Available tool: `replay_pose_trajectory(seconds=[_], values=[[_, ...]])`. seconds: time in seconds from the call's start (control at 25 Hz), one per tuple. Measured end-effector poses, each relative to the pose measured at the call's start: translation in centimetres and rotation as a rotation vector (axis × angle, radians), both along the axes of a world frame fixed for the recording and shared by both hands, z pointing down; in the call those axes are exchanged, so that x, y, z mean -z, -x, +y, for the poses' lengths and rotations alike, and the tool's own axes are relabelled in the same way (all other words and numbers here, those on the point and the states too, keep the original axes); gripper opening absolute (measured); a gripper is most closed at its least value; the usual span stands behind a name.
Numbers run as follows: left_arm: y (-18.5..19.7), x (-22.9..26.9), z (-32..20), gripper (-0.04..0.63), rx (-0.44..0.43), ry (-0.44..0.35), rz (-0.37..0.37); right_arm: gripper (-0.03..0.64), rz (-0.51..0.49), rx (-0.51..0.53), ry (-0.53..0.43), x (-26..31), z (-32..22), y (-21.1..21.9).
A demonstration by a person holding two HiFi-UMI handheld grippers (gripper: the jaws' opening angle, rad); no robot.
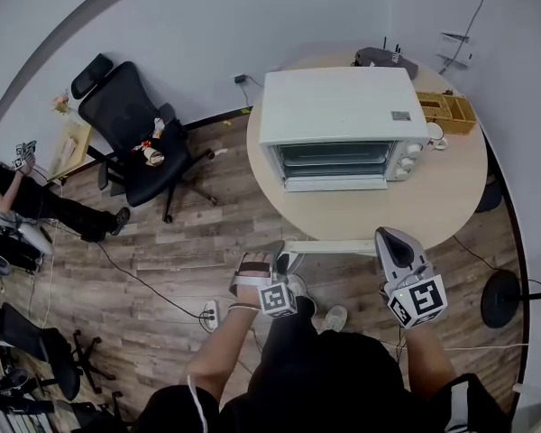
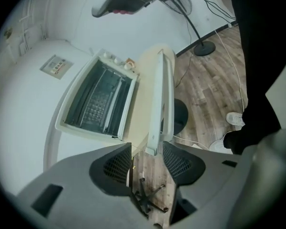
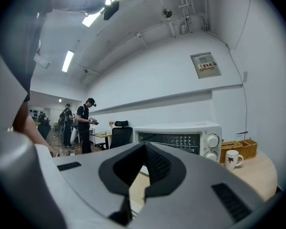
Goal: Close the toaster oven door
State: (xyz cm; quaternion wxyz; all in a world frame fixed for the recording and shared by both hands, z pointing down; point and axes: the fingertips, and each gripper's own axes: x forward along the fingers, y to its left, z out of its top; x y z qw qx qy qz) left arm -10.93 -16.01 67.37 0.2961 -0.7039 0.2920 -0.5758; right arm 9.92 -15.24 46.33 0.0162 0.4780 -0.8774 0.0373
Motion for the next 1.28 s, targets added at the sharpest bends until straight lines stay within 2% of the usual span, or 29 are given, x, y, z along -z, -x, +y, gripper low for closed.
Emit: replay_pose_trajectory(seconds=[0.32, 0.56, 0.64, 0.84, 1.0, 1.28], values=[[0.0, -1.8, -0.6, 0.186, -0.024, -0.026, -0.093, 0.000, 0.022, 0.018, 0.012, -0.5, 0.2, -0.2], [-0.1, -2.9, -0.2, 0.100, -0.030, -0.011, -0.134, -0.002, 0.032, 0.028, 0.018, -0.5, 0.4, 0.0], [0.0, -3.1, -0.2, 0.095, -0.027, -0.012, -0.151, -0.001, 0.032, 0.028, 0.019, -0.7, 0.4, -0.1], [-0.4, -2.5, -0.4, 0.054, -0.029, -0.028, -0.138, -0.002, 0.031, 0.030, 0.028, -1.2, 0.3, 0.0], [-0.1, -2.7, 0.0, 0.052, -0.018, 0.021, -0.144, -0.001, 0.028, 0.035, 0.021, -0.9, 0.0, 0.3], [-0.3, -1.2, -0.3, 0.046, -0.013, -0.008, -0.130, -0.001, 0.020, 0.043, 0.013, -0.7, -0.9, 0.7]])
